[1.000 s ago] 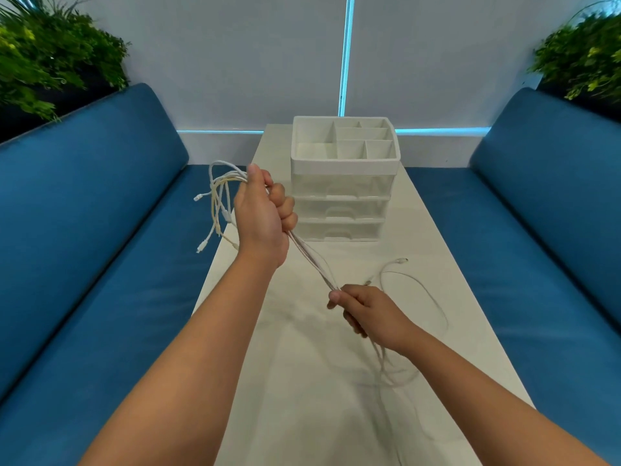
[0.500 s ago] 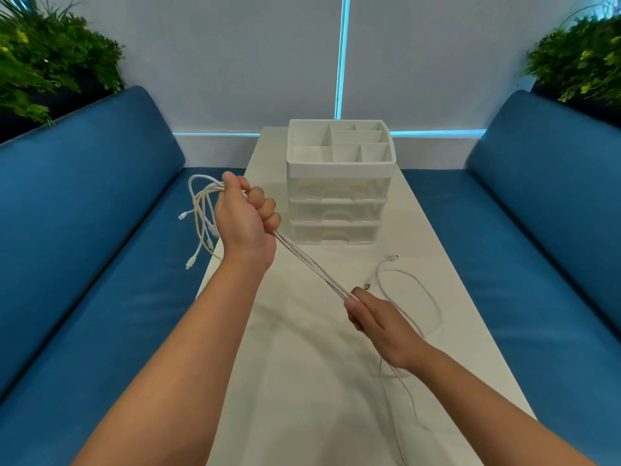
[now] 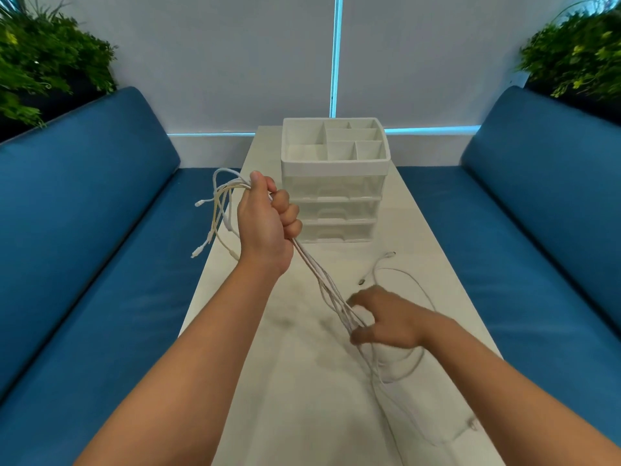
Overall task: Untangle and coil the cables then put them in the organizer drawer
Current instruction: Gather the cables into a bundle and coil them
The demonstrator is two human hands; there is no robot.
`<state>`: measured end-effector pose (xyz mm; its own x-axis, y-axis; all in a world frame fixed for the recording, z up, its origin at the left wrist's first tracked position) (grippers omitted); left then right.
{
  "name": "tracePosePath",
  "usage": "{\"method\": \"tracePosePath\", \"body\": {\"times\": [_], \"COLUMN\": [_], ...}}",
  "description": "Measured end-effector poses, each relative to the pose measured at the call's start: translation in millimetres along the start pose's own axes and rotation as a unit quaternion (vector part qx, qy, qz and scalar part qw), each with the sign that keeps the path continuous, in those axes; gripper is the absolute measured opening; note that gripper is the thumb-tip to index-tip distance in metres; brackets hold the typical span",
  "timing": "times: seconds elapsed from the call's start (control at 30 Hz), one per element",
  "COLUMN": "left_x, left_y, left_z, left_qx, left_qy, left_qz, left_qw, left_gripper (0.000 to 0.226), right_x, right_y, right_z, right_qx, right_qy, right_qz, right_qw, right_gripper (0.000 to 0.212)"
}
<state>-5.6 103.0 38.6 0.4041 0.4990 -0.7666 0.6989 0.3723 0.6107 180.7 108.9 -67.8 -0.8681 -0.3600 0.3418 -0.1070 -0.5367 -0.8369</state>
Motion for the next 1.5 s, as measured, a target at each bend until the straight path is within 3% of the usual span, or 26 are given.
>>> {"method": "tracePosePath", "body": {"times": [0.07,0.1,0.17,0.23,0.43,0.6,0.73,0.8,0.93,1.0,1.13,1.33,1.4,1.5], "left_x": [-1.3,-0.9,2.0,1.5,-14.1,-20.8,-12.7,-10.3,-16.7,-17.0,-13.4,-25.4,-26.8,-22.4], "left_y": [7.5,11.8,19.8,23.3,12.8,-1.5,-8.7,-8.1,-7.0,-9.6,-16.1,-18.1,-18.7,-18.7], "left_z": [0.5,2.2,7.7,9.3,-3.5,-16.1,-12.9,-12.0,-14.5,-15.2,-13.1,-24.0,-25.1,-21.5], "left_qx": [0.025,0.037,0.053,0.051,0.028,-0.01,-0.02,-0.021,-0.022,-0.026,-0.047,-0.054,-0.057,-0.055], "left_qy": [-0.007,-0.011,-0.025,-0.034,-0.008,0.009,0.008,0.006,0.019,0.023,0.025,0.04,0.046,0.045], "left_qz": [0.002,0.003,0.002,0.01,0.023,0.038,0.024,0.034,0.034,0.03,0.023,0.037,0.039,0.025], "left_qw": [1.0,0.999,0.998,0.998,0.999,0.999,0.999,0.999,0.999,0.999,0.998,0.997,0.997,0.997], "left_gripper": [0.038,0.038,0.038,0.038,0.037,0.038,0.038,0.039,0.038,0.038,0.039,0.039,0.039,0.039], "right_x": [23.6,42.6,73.1,90.7,86.3,64.8,53.2,51.4,48.6,47.0,40.6,32.8,28.8,26.8], "right_y": [-28.3,-43.7,-67.5,-74.0,-37.7,-14.2,-22.4,-19.0,4.0,8.5,-0.6,16.8,17.5,13.6], "right_z": [5.3,7.7,4.0,2.2,-0.8,-4.2,-5.3,-6.9,-6.5,-5.0,-7.9,-4.8,-5.5,-7.7], "right_qx": [0.013,0.014,0.003,-0.006,0.037,0.03,-0.122,-0.141,0.009,0.036,-0.078,0.037,-0.008,-0.109], "right_qy": [-0.016,-0.05,-0.111,-0.132,-0.139,-0.096,-0.064,-0.067,-0.11,-0.099,-0.046,-0.047,-0.029,-0.009], "right_qz": [-0.066,-0.145,-0.3,-0.369,-0.489,-0.427,-0.281,-0.297,-0.431,-0.452,-0.382,-0.423,-0.434,-0.339], "right_qw": [0.998,0.988,0.947,0.92,0.861,0.899,0.95,0.942,0.895,0.886,0.92,0.904,0.9,0.934], "right_gripper": [0.075,0.075,0.051,0.023,0.038,0.038,0.049,0.046,0.032,0.028,0.04,0.05,0.047,0.051]}}
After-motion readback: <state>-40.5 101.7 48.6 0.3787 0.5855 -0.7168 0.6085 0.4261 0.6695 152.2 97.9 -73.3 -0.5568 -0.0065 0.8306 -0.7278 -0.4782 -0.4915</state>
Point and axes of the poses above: each hand's wrist, its own z-axis away from the middle knuckle, its own y-axis out of the palm, x = y × z, the point moved 6 cm from there along -z, towards the middle knuckle, and after that the axes turned 14 degrees about y, right-handed, at the moved point
